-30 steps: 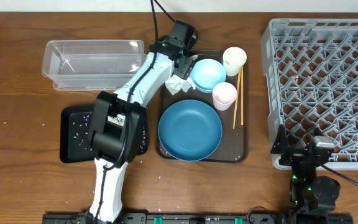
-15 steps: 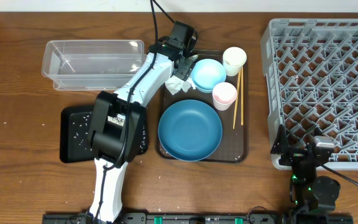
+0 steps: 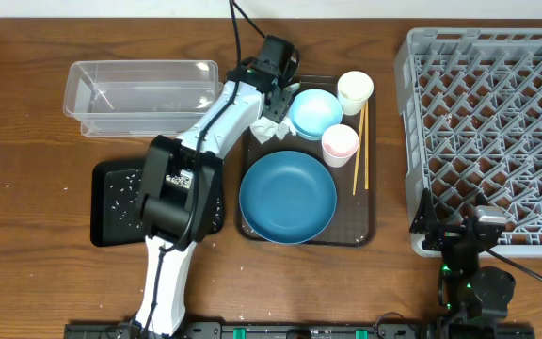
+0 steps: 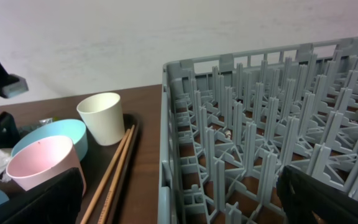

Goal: Sort waste into correct bins and load items into the dishwasher rack
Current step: 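Lift the wrapper with the left gripper and move it over the clear bin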

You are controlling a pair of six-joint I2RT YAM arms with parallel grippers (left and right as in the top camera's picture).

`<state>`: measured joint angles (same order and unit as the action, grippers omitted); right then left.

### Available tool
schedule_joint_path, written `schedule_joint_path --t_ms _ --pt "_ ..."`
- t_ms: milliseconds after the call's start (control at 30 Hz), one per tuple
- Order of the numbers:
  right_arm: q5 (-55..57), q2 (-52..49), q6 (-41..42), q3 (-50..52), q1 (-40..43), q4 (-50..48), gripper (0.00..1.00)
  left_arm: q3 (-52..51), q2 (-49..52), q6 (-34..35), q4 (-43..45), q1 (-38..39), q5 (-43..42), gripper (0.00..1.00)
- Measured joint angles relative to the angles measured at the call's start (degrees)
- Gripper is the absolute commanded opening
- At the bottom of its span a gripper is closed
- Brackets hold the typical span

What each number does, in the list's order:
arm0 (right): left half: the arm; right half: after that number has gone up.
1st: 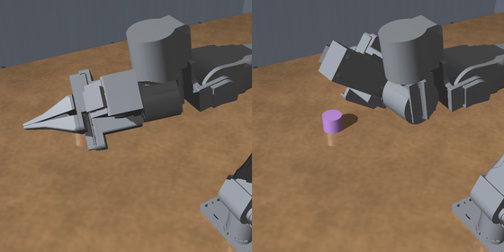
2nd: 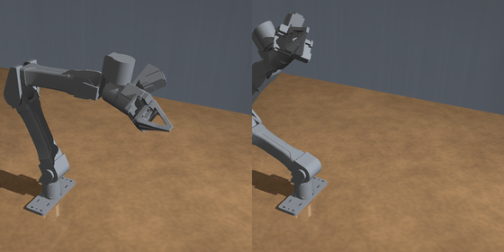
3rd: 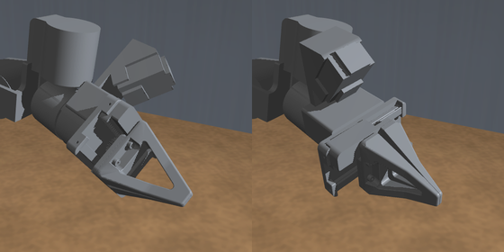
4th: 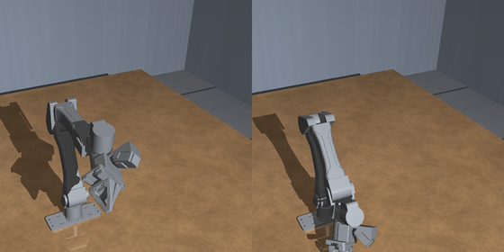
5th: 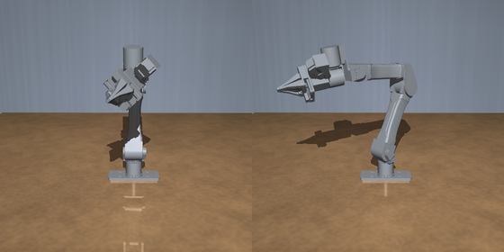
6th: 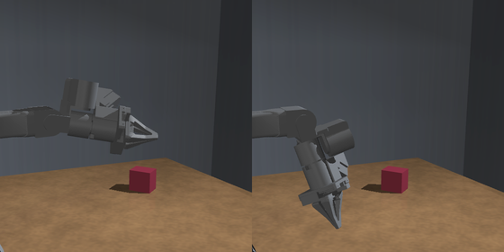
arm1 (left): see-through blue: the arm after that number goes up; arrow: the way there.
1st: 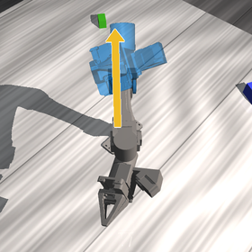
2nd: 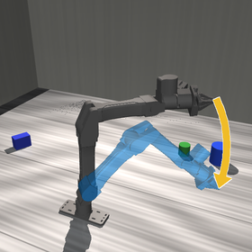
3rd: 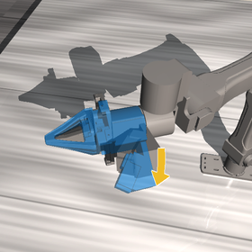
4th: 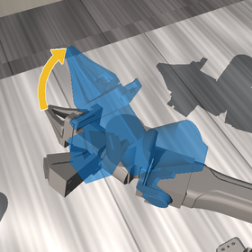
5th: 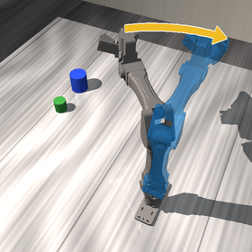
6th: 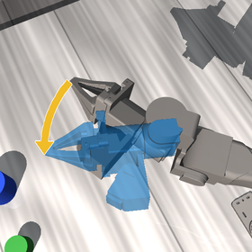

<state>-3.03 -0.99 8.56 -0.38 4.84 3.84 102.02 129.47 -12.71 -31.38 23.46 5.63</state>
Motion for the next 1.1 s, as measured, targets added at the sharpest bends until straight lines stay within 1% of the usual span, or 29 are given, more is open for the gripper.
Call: schedule_joint_path --t_ms 33,100,200,333,467,500,733,1100 --pt "0.00 0.00 0.00 0.00 0.00 0.00 0.99 -0.02 0.28 0.00 0.22 0.00 -0.09 0.68" --pt "0.00 0.00 0.00 0.00 0.00 0.00 0.99 -0.07 0.61 0.09 0.55 0.00 -0.22 0.60" --pt "0.00 0.00 0.00 0.00 0.00 0.00 0.99 -0.11 0.61 0.22 0.92 0.00 -0.35 0.40" --pt "0.00 0.00 0.00 0.00 0.00 0.00 0.99 -0.11 0.61 -0.26 1.03 0.00 -0.59 0.27" --pt "0.00 0.00 0.00 0.00 0.00 0.00 0.99 -0.11 0.61 -0.31 1.05 0.00 -0.66 0.09" --pt "0.00 0.00 0.00 0.00 0.00 0.00 0.99 -0.11 0.59 -0.31 1.05 0.00 -0.66 0.06" --pt "0.00 0.00 0.00 0.00 0.00 0.00 0.99 -0.31 -2.62 1.66 1.01 0.00 -0.76 0.06" --pt "0.00 0.00 0.00 0.00 0.00 0.00 0.99 -0.44 -17.84 3.91 1.03 -0.02 -0.48 0.06"
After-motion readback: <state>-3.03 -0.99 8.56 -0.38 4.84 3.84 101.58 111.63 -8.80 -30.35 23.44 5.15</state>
